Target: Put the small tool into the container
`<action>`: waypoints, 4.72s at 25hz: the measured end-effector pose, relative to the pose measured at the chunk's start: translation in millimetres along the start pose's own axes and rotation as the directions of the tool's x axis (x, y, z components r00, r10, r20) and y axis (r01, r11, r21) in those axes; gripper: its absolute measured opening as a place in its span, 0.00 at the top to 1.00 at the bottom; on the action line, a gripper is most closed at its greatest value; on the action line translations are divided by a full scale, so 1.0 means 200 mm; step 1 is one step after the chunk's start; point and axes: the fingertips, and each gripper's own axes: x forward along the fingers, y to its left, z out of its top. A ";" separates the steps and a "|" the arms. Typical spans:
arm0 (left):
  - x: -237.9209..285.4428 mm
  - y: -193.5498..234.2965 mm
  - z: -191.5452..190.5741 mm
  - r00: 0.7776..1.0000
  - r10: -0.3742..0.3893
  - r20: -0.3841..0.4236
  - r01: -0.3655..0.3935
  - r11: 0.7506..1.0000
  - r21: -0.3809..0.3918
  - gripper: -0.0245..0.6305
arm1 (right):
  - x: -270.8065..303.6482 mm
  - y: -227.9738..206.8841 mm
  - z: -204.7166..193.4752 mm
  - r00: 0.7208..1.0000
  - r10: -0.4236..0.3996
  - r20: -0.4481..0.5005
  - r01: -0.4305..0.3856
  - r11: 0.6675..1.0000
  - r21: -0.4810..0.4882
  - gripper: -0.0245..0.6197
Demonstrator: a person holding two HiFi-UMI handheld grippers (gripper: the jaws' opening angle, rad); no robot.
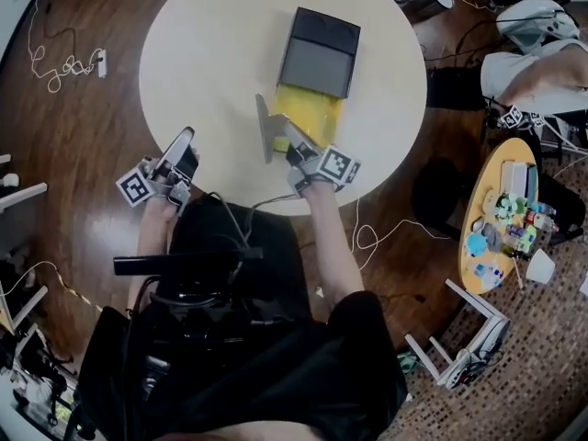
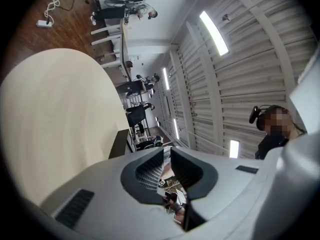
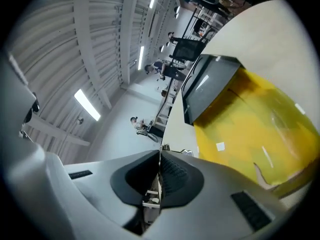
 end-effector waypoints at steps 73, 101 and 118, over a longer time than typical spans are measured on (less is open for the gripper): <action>0.04 0.01 -0.06 0.999 0.032 -0.030 -0.032 0.999 -0.005 0.90 | -0.12 -0.62 0.23 0.901 -0.432 0.041 0.430 0.902 0.033 0.73; 0.09 0.03 -0.13 0.997 0.036 -0.075 -0.038 0.999 -0.021 0.90 | -0.40 -0.41 -0.15 0.789 -0.595 -0.152 0.148 0.425 -0.893 0.68; 0.06 0.03 -0.10 0.997 0.046 -0.061 -0.047 0.999 -0.012 0.90 | -0.36 -0.61 -0.38 0.617 -0.766 -0.179 -0.282 -0.004 -0.959 0.86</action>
